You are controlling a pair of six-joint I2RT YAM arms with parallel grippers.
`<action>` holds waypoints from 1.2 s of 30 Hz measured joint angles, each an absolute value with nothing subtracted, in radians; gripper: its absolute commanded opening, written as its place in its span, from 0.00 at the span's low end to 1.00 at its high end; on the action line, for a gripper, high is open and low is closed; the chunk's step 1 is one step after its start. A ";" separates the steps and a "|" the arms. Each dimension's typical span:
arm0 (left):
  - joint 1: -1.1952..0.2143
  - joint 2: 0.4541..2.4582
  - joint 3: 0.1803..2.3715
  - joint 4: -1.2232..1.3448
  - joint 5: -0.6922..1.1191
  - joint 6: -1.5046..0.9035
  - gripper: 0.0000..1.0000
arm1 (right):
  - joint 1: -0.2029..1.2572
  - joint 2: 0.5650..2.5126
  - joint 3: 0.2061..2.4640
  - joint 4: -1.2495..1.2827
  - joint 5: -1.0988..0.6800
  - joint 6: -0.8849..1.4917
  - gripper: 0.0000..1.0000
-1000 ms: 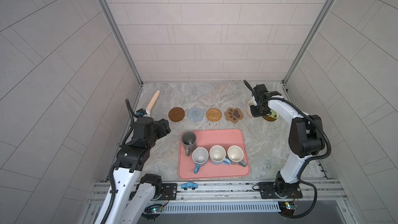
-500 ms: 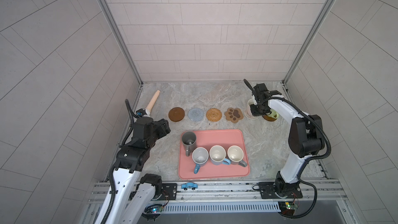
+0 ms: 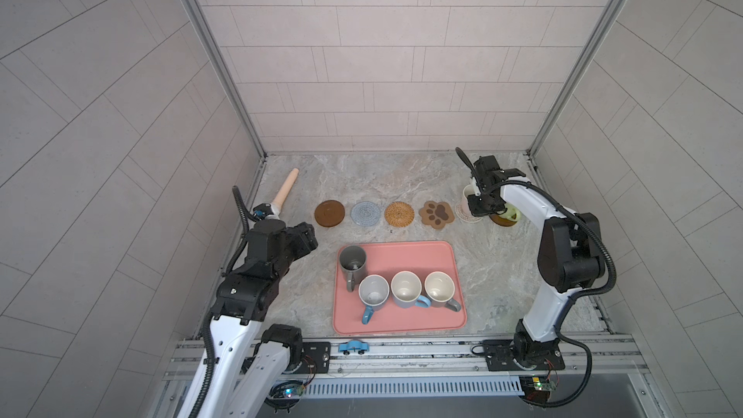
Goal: Place cups on coasters
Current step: Place the cup on the coaster.
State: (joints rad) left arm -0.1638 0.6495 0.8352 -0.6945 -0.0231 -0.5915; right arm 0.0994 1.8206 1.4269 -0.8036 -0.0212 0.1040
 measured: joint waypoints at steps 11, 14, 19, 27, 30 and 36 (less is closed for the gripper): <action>-0.164 0.645 0.835 -0.696 -0.023 -0.591 0.79 | 0.097 1.822 1.427 -0.802 -0.023 0.097 0.05; -0.164 0.644 0.835 -0.699 -0.023 -0.591 0.79 | 0.097 1.822 1.427 -0.802 -0.024 0.094 0.05; -0.164 0.644 0.835 -0.702 -0.023 -0.592 0.79 | 0.095 1.819 1.420 -0.797 -0.027 0.089 0.05; -0.164 0.644 0.835 -0.702 -0.023 -0.595 0.79 | 0.093 1.810 1.402 -0.784 -0.039 0.086 0.05; -0.164 0.641 0.835 -0.703 -0.023 -0.595 0.79 | 0.093 1.806 1.398 -0.781 -0.041 0.086 0.05; -0.164 0.633 0.835 -0.705 -0.023 -0.595 0.79 | 0.092 1.806 1.398 -0.781 -0.044 0.086 0.05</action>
State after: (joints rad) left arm -0.1638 0.6334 0.8352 -0.7048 -0.0231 -0.5953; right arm 0.0921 1.8057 1.3983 -0.7807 -0.0437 0.0860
